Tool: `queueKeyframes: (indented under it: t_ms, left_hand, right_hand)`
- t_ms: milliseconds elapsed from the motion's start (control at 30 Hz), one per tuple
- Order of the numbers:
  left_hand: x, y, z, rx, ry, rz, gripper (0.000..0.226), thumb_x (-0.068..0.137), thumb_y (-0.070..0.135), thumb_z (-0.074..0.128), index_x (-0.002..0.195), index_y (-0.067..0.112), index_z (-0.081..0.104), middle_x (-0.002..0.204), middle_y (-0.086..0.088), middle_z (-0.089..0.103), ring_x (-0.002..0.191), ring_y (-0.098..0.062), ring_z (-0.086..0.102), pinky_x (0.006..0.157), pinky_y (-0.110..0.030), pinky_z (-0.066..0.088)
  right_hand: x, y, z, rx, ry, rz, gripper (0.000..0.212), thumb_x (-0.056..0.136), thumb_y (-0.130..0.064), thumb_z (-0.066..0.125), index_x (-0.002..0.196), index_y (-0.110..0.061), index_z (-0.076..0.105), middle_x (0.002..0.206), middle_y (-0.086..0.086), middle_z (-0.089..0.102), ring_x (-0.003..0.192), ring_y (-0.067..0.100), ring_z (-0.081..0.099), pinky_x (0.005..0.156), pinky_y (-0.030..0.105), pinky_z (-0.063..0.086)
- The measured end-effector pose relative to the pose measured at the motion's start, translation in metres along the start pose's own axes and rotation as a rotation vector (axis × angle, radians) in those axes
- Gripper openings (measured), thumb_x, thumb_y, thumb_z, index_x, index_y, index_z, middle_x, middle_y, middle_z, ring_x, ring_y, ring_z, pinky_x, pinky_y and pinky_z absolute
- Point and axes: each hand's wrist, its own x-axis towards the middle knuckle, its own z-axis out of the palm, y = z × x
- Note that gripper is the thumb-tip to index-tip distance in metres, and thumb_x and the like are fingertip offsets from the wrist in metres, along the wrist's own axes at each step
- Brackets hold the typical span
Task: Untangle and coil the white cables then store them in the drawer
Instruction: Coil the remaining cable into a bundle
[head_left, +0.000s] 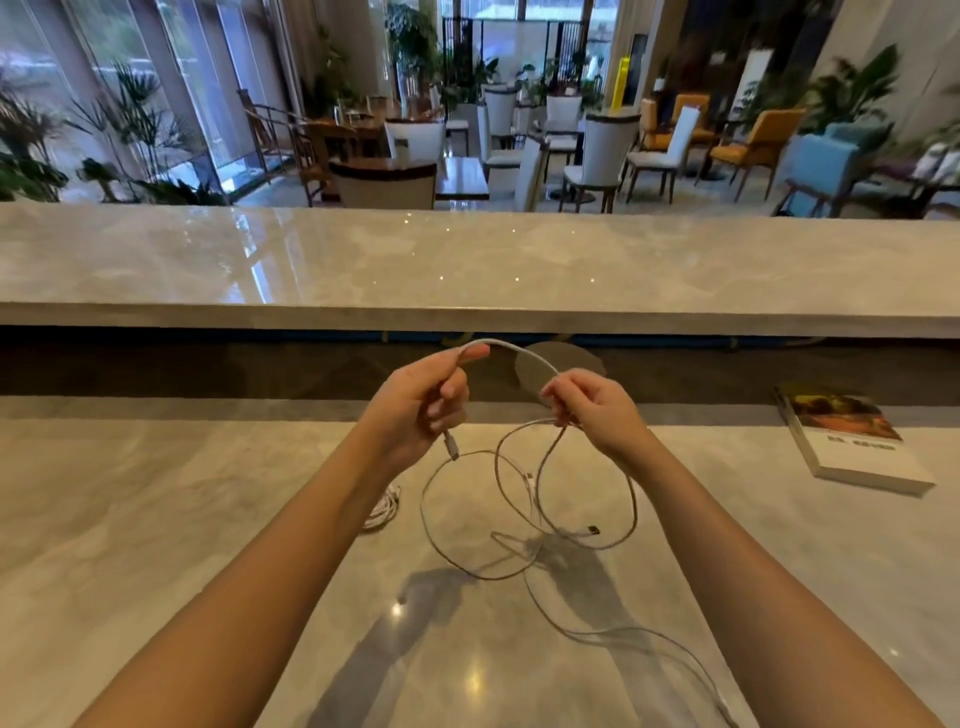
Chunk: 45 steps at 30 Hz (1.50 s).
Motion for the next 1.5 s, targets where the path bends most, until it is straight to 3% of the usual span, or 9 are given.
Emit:
queueKeyframes:
  t_ms: [233,367,500,667,833,967,1233,1333,1500]
  left_hand:
    - [-0.001,0.071,0.027,-0.064,-0.086,0.231,0.031,0.099,0.022,0.034,0.116,0.011,0.057,0.049,0.007,0.041,0.039,-0.005,0.029,0.039,-0.015,0.021]
    - [0.004,0.088,0.042,-0.012,-0.081,0.275,0.029,0.1,0.022,0.035,0.121,0.017,0.055,0.053,0.007,0.046,0.041,-0.004,0.028,0.042,-0.018,0.016]
    - [0.011,0.075,0.048,0.116,-0.022,0.225,0.031,0.101,0.019,0.034,0.128,0.019,0.05,0.064,0.004,0.056,0.048,-0.005,0.036,0.047,-0.018,0.024]
    - [0.011,0.063,0.054,0.287,0.003,0.161,0.029,0.101,0.024,0.034,0.106,0.012,0.06,0.077,-0.003,0.062,0.058,-0.007,0.052,0.053,-0.019,0.041]
    - [0.016,0.063,0.064,0.864,0.006,0.272,0.024,0.1,0.021,0.036,0.105,0.013,0.059,0.083,-0.003,0.067,0.075,-0.013,0.064,0.072,-0.025,0.052]
    - [0.014,0.061,0.059,1.197,-0.065,0.258,0.024,0.099,0.023,0.039,0.092,0.012,0.06,0.072,0.002,0.061,0.063,-0.008,0.058,0.06,-0.016,0.047]
    - [-0.004,0.09,0.048,0.852,-0.259,-0.009,0.04,0.102,0.029,0.026,0.084,0.009,0.057,0.049,0.003,0.047,0.045,-0.011,0.042,0.059,-0.024,0.045]
    - [-0.009,0.096,0.04,0.402,-0.485,-0.081,0.048,0.1,0.035,0.024,0.078,0.011,0.059,0.045,0.005,0.043,0.042,-0.011,0.037,0.053,-0.023,0.043]
    - [-0.01,0.102,0.031,-0.406,-0.815,-0.055,0.042,0.101,0.031,0.029,0.108,-0.002,0.052,0.061,-0.005,0.058,0.047,-0.009,0.035,0.047,-0.021,0.034]
  right_hand:
    - [0.001,-0.004,-0.003,-0.457,-0.145,0.069,0.029,0.099,-0.022,0.038,0.093,-0.005,0.062,0.083,-0.001,0.057,0.082,0.015,0.053,0.075,0.029,0.042]
    - [0.0,-0.021,-0.005,-0.272,-0.092,0.147,0.038,0.101,-0.028,0.033,0.077,-0.01,0.057,0.07,0.004,0.055,0.063,0.014,0.051,0.062,0.027,0.044]
    - [-0.001,-0.061,0.0,-0.187,0.091,-0.038,0.04,0.101,-0.026,0.032,0.08,-0.009,0.061,0.063,-0.005,0.049,0.058,0.006,0.044,0.057,0.019,0.033]
    - [-0.009,-0.082,0.011,-0.425,-0.157,-0.073,0.033,0.1,-0.03,0.032,0.09,-0.014,0.06,0.076,-0.011,0.051,0.071,0.002,0.048,0.066,0.022,0.038]
    - [-0.022,-0.09,0.018,-0.669,-0.257,-0.215,0.028,0.099,-0.028,0.04,0.098,-0.009,0.061,0.087,0.0,0.062,0.072,0.012,0.055,0.07,0.031,0.046]
    - [-0.027,-0.116,0.006,-0.656,-0.12,-0.436,0.017,0.094,-0.025,0.051,0.097,-0.015,0.065,0.087,0.0,0.067,0.071,0.01,0.058,0.071,0.028,0.05]
    - [-0.01,-0.138,-0.033,-0.425,0.222,-0.558,0.018,0.082,-0.025,0.069,0.092,-0.012,0.074,0.081,0.0,0.071,0.075,0.015,0.065,0.07,0.03,0.055]
    - [-0.003,-0.139,-0.036,-0.271,0.213,-0.489,0.016,0.083,-0.028,0.066,0.086,-0.014,0.073,0.069,-0.011,0.066,0.065,0.006,0.059,0.061,0.016,0.046]
    - [-0.001,-0.104,-0.029,-0.178,0.127,-0.306,0.036,0.096,-0.034,0.043,0.073,-0.018,0.066,0.048,-0.009,0.047,0.041,0.001,0.043,0.051,0.016,0.035]
